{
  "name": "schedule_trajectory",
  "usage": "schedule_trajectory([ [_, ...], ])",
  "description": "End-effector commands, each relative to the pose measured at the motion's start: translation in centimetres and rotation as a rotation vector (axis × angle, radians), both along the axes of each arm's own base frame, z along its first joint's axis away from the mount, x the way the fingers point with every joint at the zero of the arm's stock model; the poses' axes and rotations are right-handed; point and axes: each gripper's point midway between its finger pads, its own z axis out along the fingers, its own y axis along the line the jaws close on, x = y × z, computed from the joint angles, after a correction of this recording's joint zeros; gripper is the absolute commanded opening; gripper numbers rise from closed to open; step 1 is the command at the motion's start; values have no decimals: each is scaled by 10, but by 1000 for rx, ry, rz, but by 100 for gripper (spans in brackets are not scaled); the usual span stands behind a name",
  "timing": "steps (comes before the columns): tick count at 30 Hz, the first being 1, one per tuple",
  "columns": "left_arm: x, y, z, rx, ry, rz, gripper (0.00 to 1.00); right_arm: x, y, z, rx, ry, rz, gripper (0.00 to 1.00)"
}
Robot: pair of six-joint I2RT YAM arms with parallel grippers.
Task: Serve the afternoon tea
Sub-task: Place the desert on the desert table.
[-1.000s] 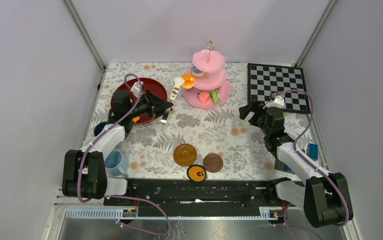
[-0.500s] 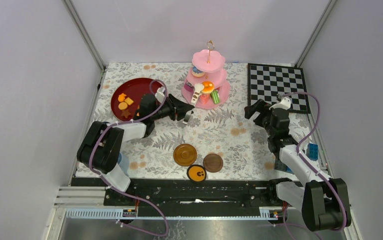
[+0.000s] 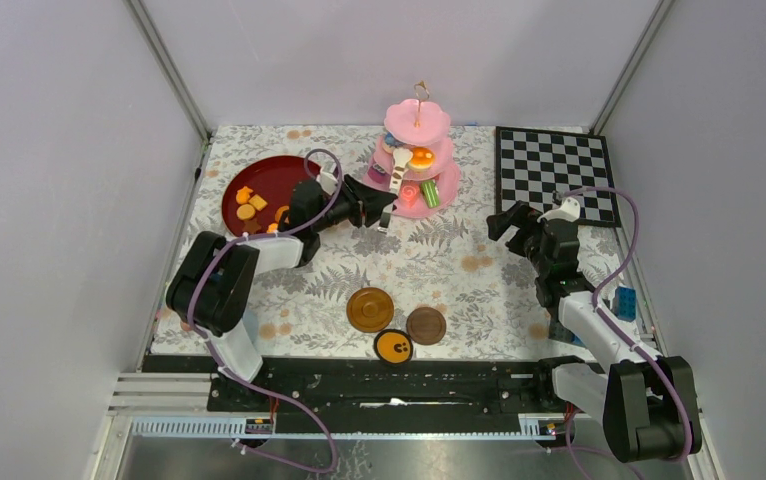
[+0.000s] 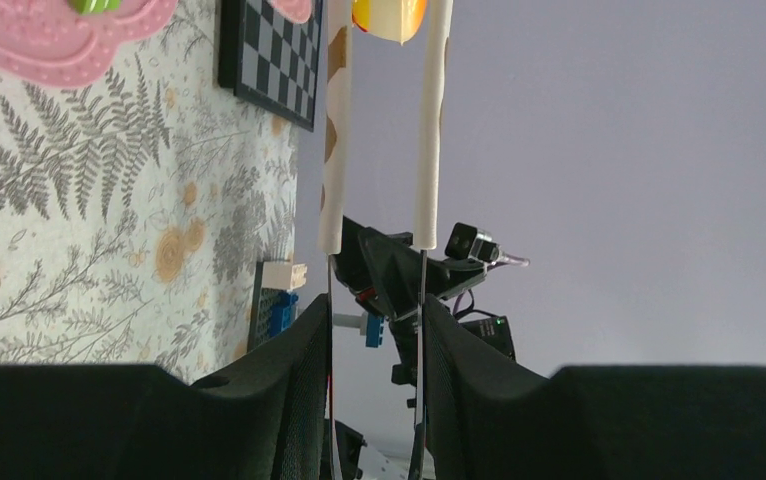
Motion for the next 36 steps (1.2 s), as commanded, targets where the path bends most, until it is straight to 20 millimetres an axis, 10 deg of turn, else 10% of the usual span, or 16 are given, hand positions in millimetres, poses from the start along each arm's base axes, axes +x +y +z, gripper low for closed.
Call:
schedule_trajectory([
  [1,17,-7,43,-58,-130,37,0,4,1,13,18,-54,3,100],
  [24,36,-37,12,52,-90,104,7,3,2,11,41,-58,14,100],
  [36,31,-37,13,107,-96,100,36,2,3,13,56,-66,22,100],
])
